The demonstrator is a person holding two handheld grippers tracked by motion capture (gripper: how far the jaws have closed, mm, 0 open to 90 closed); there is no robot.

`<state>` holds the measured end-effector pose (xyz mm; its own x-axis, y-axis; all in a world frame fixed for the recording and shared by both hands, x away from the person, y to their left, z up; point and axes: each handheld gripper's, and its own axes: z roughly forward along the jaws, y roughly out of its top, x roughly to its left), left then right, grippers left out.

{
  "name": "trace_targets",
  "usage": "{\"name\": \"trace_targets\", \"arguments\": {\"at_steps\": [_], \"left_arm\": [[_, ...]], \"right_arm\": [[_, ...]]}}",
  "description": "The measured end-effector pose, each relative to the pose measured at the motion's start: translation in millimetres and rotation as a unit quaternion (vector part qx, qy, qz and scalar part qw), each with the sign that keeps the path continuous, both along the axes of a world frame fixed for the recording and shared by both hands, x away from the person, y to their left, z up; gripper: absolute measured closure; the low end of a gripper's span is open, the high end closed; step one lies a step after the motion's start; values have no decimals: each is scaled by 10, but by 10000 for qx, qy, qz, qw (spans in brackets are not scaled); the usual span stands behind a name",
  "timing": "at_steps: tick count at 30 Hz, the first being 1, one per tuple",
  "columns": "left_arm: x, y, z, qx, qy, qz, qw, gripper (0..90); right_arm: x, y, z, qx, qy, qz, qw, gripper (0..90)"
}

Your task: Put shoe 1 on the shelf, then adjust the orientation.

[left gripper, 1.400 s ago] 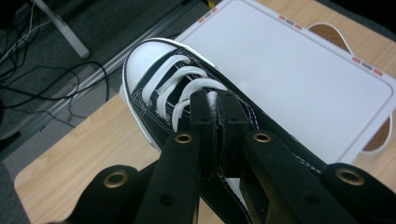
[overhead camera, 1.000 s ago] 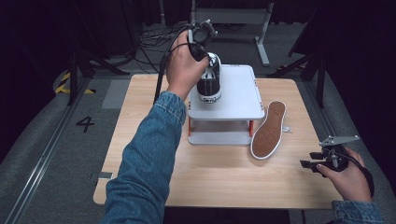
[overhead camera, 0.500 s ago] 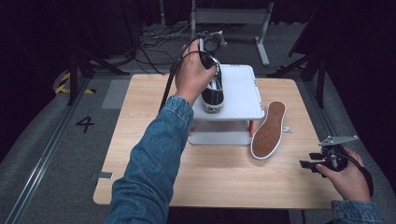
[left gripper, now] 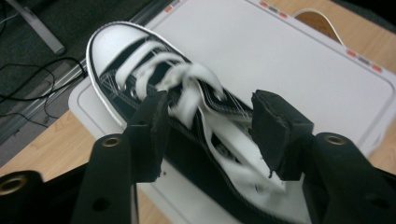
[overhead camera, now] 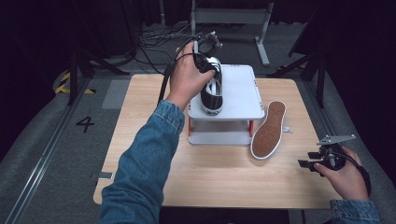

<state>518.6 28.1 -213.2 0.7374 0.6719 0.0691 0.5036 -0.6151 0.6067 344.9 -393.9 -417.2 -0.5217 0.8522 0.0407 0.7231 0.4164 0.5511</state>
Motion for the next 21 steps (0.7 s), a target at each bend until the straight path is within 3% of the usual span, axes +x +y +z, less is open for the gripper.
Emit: {"name": "trace_targets", "arguments": {"at_steps": [1,3,5,8,10,13,16,19,21], "left_arm": [[-137,84,35,-25,24,-163,9999,436],[-192,130,42,-100,82,-236,9996,409],[-366,299,68,-226,79,-378,9990,396],[-488,420,63,-198,17,-457,9988,375],[-620,565,24,-220,-34,-482,9986,369],[-811,823,-103,-330,-70,-476,9983,363],[-897,963,-225,-383,-44,-409,9984,349],[-947,1112,-445,-227,210,-353,9989,348],[-947,1184,-591,114,280,-210,9993,351]], "right_arm": [[11,25,8,17,-7,19,10000,427],[26,59,25,40,-69,39,10000,429],[48,94,43,113,-124,88,9998,456],[88,129,45,275,-267,222,9990,463],[130,183,72,319,-444,315,9980,487],[209,265,158,308,-531,321,9976,492],[290,304,242,233,-561,279,9978,529],[407,369,322,159,-522,190,9983,617],[474,417,351,140,-458,214,9986,687]]}}
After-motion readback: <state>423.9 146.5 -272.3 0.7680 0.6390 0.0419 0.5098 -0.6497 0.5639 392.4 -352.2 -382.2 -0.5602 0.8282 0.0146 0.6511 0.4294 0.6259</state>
